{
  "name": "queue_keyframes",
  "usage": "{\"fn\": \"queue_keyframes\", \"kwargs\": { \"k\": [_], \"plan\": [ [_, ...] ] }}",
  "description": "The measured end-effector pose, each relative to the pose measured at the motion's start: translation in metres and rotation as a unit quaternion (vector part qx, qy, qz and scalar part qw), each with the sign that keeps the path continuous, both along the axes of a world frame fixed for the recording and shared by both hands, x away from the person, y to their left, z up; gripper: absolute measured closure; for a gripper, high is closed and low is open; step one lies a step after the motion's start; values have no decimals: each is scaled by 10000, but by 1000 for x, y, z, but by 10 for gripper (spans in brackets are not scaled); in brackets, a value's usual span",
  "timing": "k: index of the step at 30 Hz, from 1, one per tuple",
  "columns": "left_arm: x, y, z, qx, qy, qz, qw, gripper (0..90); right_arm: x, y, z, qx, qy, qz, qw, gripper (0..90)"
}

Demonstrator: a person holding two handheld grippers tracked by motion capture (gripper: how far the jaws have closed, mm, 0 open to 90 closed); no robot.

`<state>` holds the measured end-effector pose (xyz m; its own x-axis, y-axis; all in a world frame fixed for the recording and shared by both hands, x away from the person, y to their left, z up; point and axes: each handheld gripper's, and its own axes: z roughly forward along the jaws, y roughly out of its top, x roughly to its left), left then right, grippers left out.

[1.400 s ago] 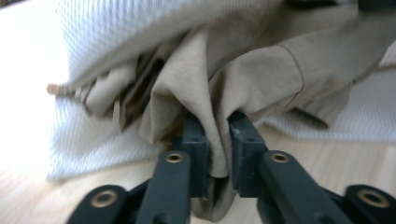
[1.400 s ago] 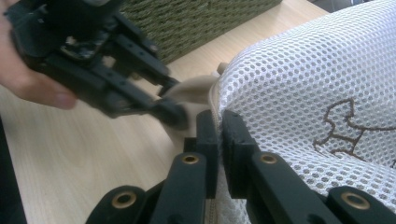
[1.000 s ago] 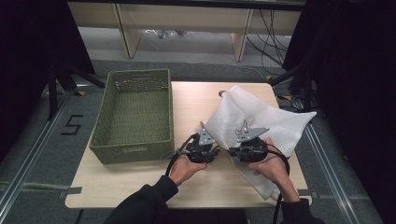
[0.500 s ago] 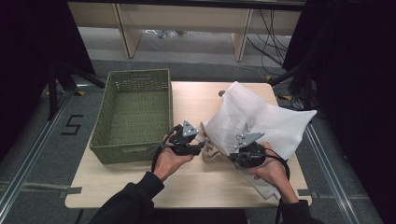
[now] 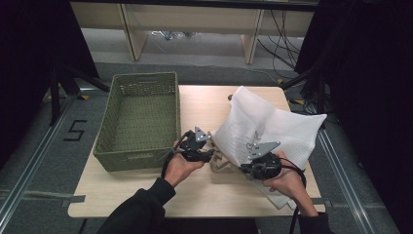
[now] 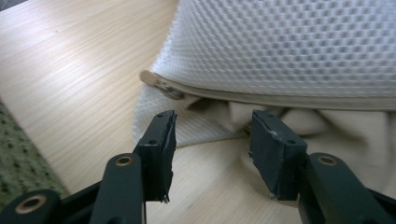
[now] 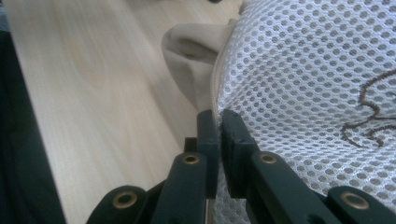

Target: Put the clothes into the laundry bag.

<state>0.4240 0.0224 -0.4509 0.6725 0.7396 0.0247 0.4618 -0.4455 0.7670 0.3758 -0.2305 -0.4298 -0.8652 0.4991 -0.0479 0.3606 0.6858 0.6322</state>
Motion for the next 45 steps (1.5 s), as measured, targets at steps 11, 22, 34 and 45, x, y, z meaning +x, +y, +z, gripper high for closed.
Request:
{"fn": "queue_keyframes", "kwargs": {
  "k": [11,22,34,45],
  "plan": [
    [-4,-4,-14,369,145,13,9992,467,-20,-23,3,97,7,105,9999,875],
    [-7,-11,-39,775,273,16,9966,407,-25,-40,0,136,76,-70,9999,875],
    [6,-20,-53,741,330,90,9967,345,-22,-40,-4,193,130,-41,9997,875],
    [-6,-22,-51,438,495,-314,9973,805,-22,-35,-5,138,33,-99,9999,873]
  ]
}}
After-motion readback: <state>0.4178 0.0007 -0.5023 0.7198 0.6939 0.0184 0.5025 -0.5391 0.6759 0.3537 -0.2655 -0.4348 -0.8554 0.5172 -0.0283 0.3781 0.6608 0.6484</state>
